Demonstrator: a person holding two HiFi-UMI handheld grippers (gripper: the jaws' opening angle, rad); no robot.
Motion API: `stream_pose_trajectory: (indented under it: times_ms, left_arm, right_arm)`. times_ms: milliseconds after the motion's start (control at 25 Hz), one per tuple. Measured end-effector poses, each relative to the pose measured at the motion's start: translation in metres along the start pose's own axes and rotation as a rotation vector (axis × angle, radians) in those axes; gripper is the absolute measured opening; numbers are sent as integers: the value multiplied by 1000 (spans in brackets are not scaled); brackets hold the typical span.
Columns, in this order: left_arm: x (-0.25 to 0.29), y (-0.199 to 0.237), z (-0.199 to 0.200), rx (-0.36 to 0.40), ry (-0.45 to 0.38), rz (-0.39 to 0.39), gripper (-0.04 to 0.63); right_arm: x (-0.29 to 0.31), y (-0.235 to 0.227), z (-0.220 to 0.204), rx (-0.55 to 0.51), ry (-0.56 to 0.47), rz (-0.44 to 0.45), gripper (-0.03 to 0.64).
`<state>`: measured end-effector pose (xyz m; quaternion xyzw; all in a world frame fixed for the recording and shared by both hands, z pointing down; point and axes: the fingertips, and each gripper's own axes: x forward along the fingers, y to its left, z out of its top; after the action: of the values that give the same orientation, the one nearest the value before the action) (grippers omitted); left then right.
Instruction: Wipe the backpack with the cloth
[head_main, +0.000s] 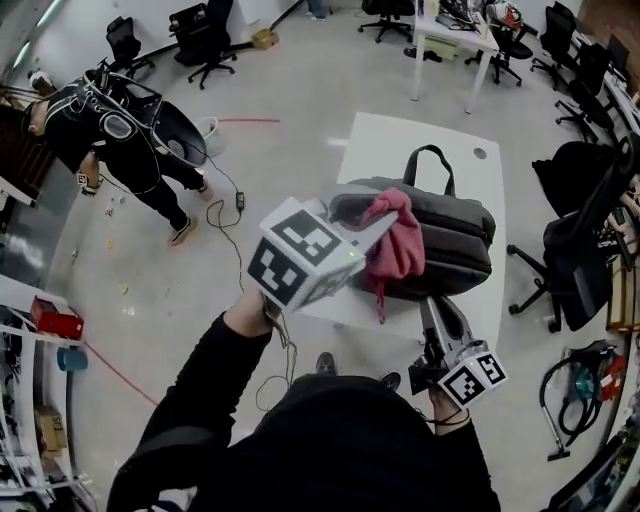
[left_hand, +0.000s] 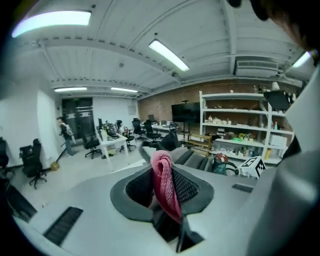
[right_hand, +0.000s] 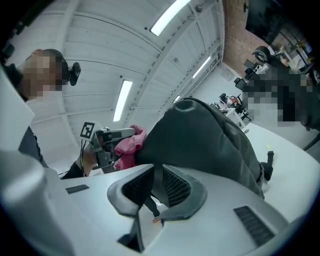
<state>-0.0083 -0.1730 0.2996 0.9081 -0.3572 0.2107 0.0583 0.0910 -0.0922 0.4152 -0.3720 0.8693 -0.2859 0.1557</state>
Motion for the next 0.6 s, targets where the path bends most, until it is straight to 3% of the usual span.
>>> stream_pose_trajectory:
  times_ms: [240, 400, 480, 600]
  left_arm:
    - [-77, 120, -54, -350, -103, 177, 94]
    - [-110, 162, -105, -479, -126, 319, 94]
    - [-119, 159, -110, -534, -194, 277, 94]
    - [-114, 117, -65, -559, -368, 8, 94]
  right_arm:
    - [17, -6, 0, 8, 9, -14, 60]
    - [23, -13, 5, -8, 22, -24, 60]
    - [25, -15, 4, -19, 30, -33, 60]
    - [24, -19, 2, -27, 39, -57, 60]
